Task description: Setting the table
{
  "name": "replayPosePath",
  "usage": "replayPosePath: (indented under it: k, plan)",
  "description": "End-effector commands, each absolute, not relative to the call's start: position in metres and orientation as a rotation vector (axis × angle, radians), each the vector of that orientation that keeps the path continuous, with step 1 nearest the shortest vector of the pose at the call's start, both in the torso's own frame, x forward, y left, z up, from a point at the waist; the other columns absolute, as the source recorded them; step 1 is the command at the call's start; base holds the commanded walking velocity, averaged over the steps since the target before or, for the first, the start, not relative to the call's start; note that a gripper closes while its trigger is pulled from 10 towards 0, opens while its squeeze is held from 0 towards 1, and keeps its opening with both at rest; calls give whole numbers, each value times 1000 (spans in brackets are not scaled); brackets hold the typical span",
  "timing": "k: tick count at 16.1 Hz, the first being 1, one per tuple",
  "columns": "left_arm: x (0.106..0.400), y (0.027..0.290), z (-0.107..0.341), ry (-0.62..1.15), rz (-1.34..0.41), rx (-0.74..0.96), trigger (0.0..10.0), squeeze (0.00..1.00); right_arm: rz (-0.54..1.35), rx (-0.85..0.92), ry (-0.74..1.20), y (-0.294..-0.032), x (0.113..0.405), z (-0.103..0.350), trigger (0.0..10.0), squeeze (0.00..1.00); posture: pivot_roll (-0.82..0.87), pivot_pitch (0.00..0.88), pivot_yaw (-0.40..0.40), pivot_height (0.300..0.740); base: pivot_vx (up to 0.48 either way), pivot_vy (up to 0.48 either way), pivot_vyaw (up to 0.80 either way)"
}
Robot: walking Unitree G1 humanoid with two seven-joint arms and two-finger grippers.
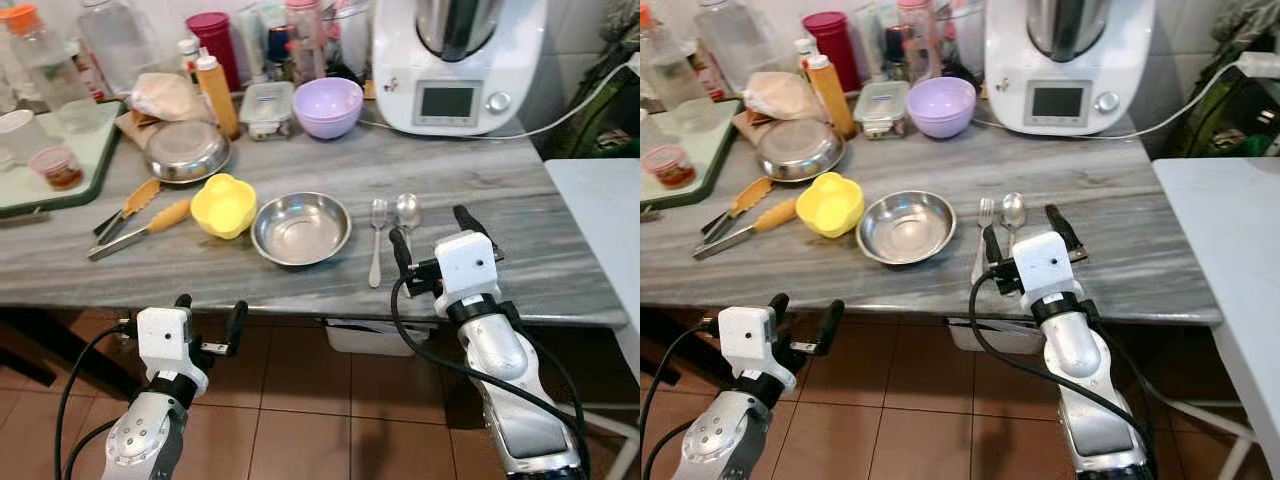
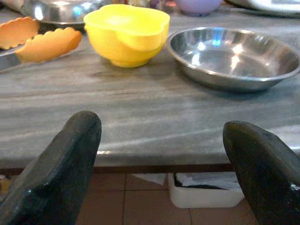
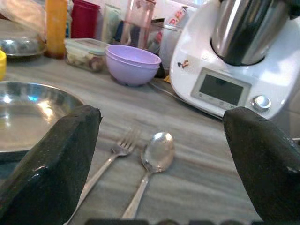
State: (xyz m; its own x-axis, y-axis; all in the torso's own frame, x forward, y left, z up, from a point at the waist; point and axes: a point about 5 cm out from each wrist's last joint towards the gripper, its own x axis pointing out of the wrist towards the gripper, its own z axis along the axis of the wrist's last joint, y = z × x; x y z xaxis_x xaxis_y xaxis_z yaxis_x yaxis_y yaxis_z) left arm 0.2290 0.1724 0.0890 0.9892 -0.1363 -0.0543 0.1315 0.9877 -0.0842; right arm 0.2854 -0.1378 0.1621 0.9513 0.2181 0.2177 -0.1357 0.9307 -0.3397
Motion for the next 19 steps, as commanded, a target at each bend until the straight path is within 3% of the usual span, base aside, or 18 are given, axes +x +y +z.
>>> replayPosePath:
  k: [1,19]
  plan:
    - [229,175,88,76,-116,-61,10000,0,200,-329,-251,-135,287,162,10000,0,-119,101,97,740,0,0,0]
    - [233,173,91,83,-125,-48,10000,0,189,-281,-217,-134,298,160,10000,0,-109,93,102,740,-256,0,0]
